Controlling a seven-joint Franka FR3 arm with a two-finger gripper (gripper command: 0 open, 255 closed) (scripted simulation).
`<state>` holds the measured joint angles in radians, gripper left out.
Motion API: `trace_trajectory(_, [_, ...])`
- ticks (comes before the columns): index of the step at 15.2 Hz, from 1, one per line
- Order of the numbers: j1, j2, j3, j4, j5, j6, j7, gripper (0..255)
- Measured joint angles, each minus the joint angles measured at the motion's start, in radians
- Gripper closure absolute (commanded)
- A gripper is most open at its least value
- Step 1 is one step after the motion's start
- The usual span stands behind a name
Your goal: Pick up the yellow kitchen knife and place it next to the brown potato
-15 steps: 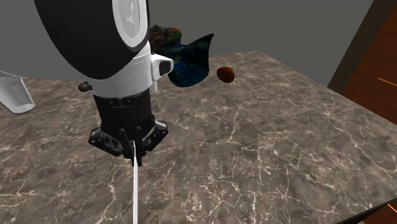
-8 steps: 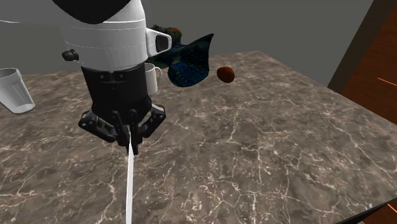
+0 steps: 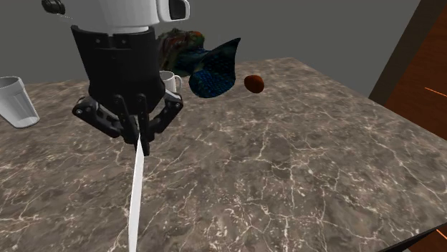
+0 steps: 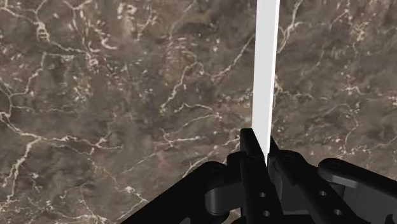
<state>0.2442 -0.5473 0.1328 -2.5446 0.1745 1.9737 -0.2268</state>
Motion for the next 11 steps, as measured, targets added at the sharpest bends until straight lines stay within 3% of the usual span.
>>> trace_trajectory(4, [-0.014,0.025,-0.018,0.047,-0.015,-0.024,-0.018,255])
trace_trajectory(11, [-0.071,0.246,-0.089,0.240,-0.065,-0.008,-0.114,255])
